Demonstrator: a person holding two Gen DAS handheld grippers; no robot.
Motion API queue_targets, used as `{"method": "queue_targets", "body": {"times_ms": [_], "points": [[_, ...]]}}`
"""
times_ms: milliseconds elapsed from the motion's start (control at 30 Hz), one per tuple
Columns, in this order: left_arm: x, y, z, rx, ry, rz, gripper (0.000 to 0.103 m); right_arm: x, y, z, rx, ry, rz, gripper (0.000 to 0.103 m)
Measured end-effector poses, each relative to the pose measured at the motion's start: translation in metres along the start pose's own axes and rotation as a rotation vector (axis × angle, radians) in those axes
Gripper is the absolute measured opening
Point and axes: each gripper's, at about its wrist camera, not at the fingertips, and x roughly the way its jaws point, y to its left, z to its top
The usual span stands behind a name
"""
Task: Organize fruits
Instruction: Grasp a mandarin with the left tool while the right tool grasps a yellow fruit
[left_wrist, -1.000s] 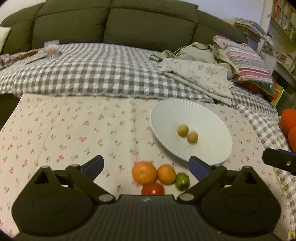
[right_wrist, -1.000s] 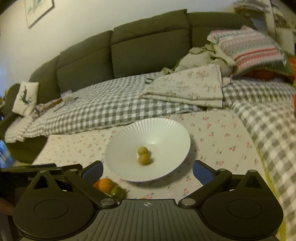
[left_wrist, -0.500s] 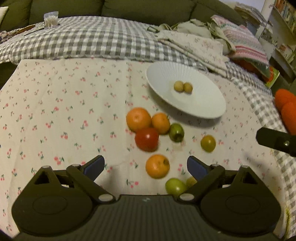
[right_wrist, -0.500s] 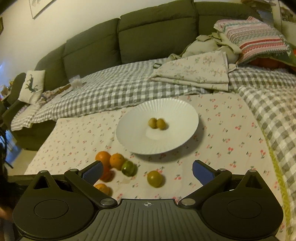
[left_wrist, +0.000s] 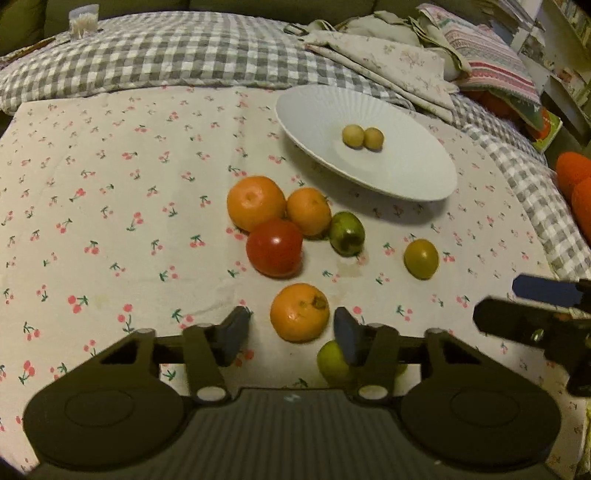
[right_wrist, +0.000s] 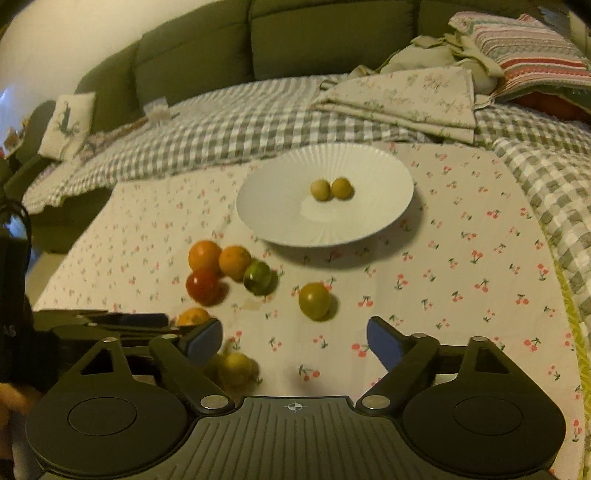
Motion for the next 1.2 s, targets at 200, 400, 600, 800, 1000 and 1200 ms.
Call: {"method": "queue_targets", "body": {"times_ms": [200, 400, 600, 800, 1000, 1200], "points": [[-0.006, 0.004, 0.003, -0.024, 0.001, -0.023, 0.032, 0.012, 0.003, -0.007, -0.018, 0.043, 0.013, 0.073], [-0.014, 0.011, 0.006, -0.048, -0.011, -0.003, 0.032, 0.023, 0.016, -0.015, -0.074, 0.076, 0.059, 0.066], [-0.022, 0.014, 0.01, -0.066, -0.028, -0.015, 0.032, 0.039, 0.029, -0.024, -0.163, 0.118, 0.092, 0.062], [-0.023, 0.017, 0.011, -0.091, -0.027, -0.025, 0.032, 0.05, 0.033, -0.028, -0.212, 0.143, 0.085, 0.056], [-0.027, 0.021, 0.012, -0.109, -0.031, -0.034, 0.032, 0.051, 0.033, -0.026, -0.246, 0.122, 0.114, 0.039], [-0.03, 0.023, 0.012, -0.123, -0.036, -0.032, 0.032, 0.049, 0.03, -0.024, -0.3, 0.139, 0.169, 0.033]]}}
